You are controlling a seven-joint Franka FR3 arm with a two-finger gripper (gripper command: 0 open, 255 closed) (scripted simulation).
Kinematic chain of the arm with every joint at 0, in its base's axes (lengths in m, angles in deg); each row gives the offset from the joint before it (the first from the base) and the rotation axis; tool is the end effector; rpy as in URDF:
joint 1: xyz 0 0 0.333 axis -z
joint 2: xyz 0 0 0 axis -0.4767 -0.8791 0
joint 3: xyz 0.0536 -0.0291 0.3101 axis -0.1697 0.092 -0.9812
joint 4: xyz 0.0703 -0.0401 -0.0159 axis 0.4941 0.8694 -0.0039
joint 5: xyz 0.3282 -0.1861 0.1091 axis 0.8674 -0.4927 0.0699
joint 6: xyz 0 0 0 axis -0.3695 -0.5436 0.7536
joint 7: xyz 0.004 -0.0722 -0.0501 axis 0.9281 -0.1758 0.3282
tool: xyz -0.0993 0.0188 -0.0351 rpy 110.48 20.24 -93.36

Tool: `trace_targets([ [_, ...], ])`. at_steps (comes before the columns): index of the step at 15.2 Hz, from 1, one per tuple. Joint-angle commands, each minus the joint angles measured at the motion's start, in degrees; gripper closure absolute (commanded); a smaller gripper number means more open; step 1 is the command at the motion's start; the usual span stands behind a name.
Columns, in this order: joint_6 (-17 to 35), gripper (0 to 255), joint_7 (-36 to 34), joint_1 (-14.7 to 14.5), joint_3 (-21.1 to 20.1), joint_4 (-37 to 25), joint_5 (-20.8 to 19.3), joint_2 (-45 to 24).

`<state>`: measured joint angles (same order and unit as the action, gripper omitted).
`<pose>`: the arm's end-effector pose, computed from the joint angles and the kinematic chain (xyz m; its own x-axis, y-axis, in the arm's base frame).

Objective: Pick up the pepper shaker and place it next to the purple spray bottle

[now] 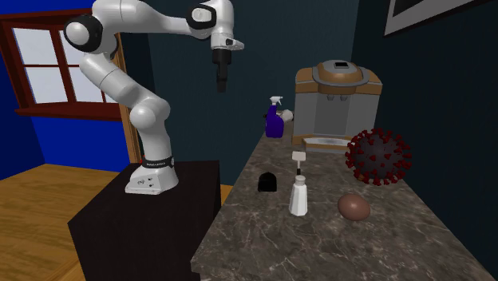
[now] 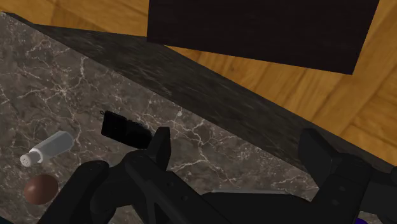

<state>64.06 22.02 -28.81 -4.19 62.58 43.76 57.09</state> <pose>0.2972 0.0118 0.5726 0.9861 0.1477 -0.0763 0.1561 -0.9806 0.1185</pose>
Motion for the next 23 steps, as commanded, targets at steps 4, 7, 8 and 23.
trace_targets([
  [4, 4.2, 0, 3.8, 1.1, 3.5, 1.4, -2.6, -1.9],
  [7, 8.5, 0, 7.4, 2.3, 7.0, 2.1, -4.9, -4.5],
  [8, 9.9, 0, 8.6, 2.6, 8.2, 2.2, -5.6, -5.6],
  [23, 30.4, 0, 27.6, 5.2, 24.7, -6.4, -7.8, -29.8],
])
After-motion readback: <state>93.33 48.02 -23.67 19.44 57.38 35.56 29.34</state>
